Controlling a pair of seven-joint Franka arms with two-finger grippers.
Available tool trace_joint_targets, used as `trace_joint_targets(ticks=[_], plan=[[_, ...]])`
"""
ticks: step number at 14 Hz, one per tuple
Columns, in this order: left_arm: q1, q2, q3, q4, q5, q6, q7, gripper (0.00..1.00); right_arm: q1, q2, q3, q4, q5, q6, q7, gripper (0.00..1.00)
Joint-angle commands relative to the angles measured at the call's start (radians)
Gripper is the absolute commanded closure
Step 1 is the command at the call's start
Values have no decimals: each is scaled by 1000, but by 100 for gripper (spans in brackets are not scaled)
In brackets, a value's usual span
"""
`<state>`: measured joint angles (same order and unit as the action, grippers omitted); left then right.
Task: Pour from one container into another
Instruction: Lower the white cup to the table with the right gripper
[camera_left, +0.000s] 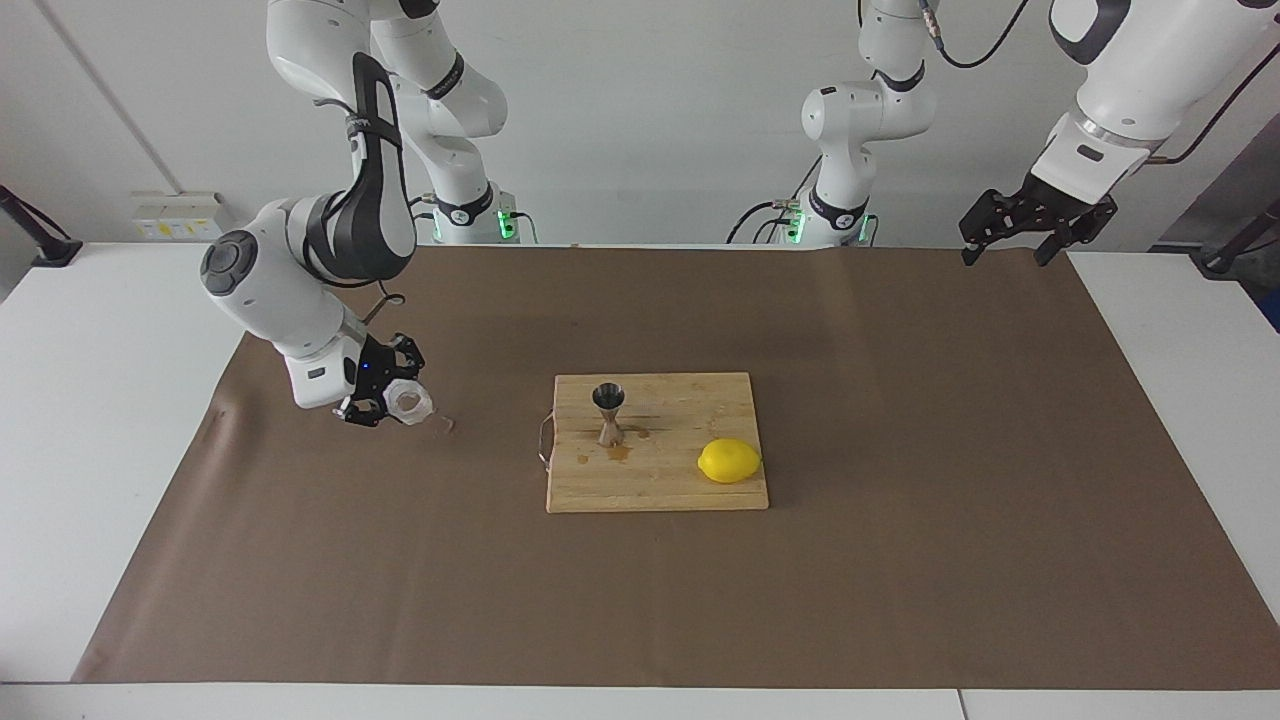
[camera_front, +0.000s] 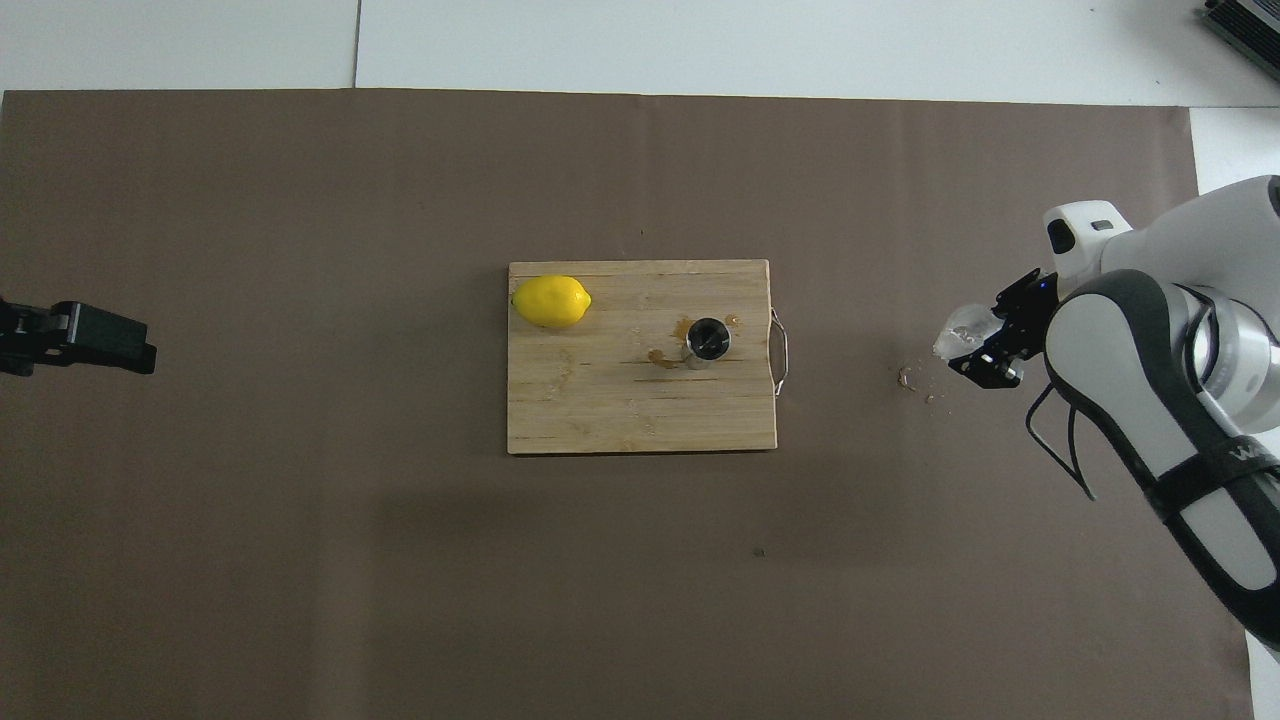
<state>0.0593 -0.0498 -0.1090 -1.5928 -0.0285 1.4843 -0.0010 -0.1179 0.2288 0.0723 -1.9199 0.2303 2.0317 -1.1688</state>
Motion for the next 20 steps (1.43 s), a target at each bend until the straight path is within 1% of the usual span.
trace_joint_targets(ticks=[1,5,6,11,12,13,14,15,18,20], plan=[[8,-12,-3,-12,-5,-7,-5,0,-19,18,14,-36,38,65,-71,100],[8,-12,-5,-12,-5,-9,-5,0,-19,70,14,-56,72,163,-243,100],[8,-12,-5,-12,-5,-9,-5,0,-19,72,14,-70,82,183,-267,100],[8,-12,-3,-12,-5,-9,-5,0,-16,63,14,-138,87,237,-301,100],[8,-12,-5,-12,-5,-9,-5,0,-16,60,14,-151,87,246,-301,97],[8,-12,-3,-12,-5,-9,-5,0,-14,58,15,-157,90,248,-299,83],[8,-12,-5,-12,-5,-9,-5,0,-12,57,14,-157,90,248,-296,47],[8,-12,-5,-12,-5,-9,-5,0,-8,50,14,-157,90,248,-295,0],[8,-12,-5,-12,-5,-9,-5,0,-5,37,14,-157,90,237,-273,0],[8,-12,-5,-12,-5,-7,-5,0,0,12,14,-153,90,231,-232,0]])
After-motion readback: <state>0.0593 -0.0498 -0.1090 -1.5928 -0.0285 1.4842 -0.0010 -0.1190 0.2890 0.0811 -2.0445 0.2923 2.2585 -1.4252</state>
